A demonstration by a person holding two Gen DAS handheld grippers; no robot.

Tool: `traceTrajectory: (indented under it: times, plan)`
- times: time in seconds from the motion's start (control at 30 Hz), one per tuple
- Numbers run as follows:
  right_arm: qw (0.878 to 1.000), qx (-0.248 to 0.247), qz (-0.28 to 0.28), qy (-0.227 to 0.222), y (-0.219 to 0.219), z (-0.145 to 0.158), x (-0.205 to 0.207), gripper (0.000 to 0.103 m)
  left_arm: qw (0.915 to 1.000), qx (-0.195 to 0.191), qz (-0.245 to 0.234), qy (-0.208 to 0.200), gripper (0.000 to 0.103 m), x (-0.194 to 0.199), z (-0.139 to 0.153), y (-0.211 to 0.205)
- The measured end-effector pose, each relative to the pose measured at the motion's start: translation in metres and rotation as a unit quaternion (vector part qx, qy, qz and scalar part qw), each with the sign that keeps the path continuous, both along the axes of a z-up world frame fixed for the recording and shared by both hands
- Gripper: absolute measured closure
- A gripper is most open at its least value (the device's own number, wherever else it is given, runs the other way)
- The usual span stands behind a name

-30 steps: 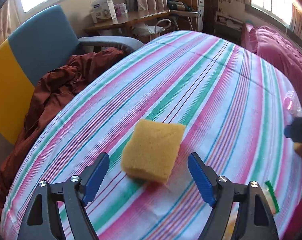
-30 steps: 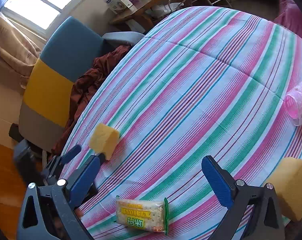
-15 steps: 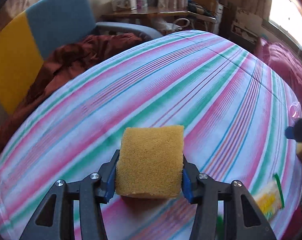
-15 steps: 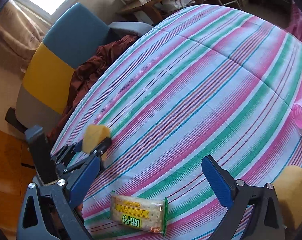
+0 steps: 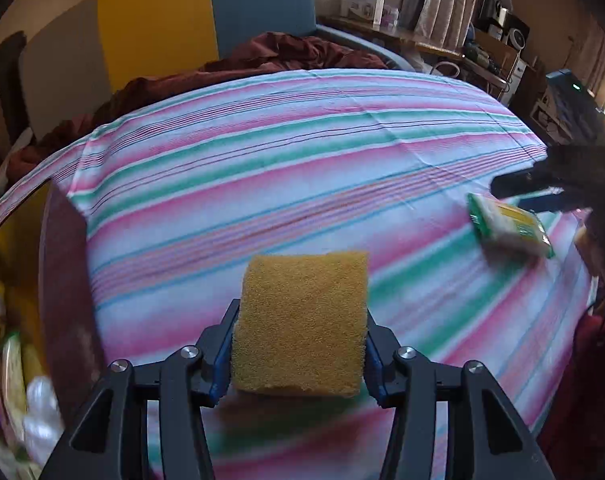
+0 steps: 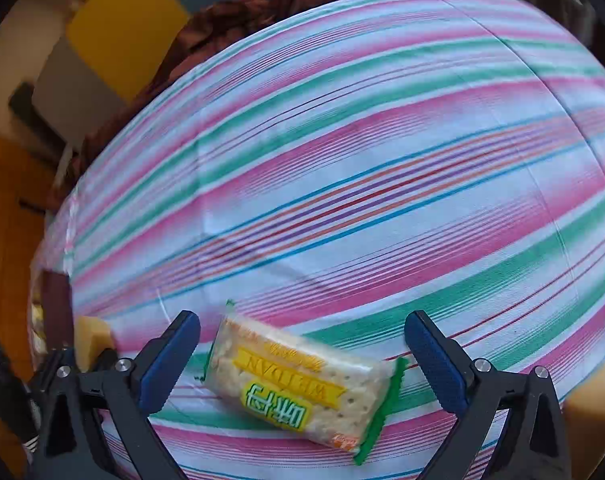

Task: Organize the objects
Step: 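Move the left tool to the yellow sponge and close on it, then grasp the WEIDAN cracker packet with the right tool while the left tool holds the sponge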

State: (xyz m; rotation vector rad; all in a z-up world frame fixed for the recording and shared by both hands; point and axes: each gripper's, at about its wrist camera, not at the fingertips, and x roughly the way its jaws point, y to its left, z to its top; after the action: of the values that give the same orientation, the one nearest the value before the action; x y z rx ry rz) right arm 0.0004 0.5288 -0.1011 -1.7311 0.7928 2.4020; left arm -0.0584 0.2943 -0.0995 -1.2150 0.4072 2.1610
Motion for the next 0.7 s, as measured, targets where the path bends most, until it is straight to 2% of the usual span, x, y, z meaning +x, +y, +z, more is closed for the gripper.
traceTrajectory:
  times: [0.13,0.23,0.33,0.4,0.47,0.7]
  plan:
    - [0.993,-0.083,0.087,0.02,-0.03,-0.001,-0.006,0.0,1.0,0.008,0.003,0.004,0.05,0.018,0.0,-0.015]
    - [0.979,-0.135,0.146,0.041,-0.053,0.003,-0.007,0.003,0.9998,0.018,0.01,-0.002,0.05,0.014,-0.002,-0.012]
    - [0.981,-0.095,0.159,0.056,-0.066,0.01,-0.009,0.004,0.9998,0.015,0.008,0.006,0.05,0.013,-0.006,-0.007]
    - [0.982,-0.062,0.169,0.051,-0.073,0.008,-0.01,0.013,0.9998,0.013,0.008,0.014,0.049,0.014,-0.007,-0.004]
    - [0.983,-0.019,0.179,0.046,-0.081,0.004,-0.012,0.015,0.9997,0.016,0.01,0.018,0.049,0.014,-0.008,-0.005]
    - [0.97,0.093,0.223,0.036,-0.1,-0.006,-0.013,0.018,0.999,0.022,0.014,0.036,0.049,0.018,-0.01,-0.006]
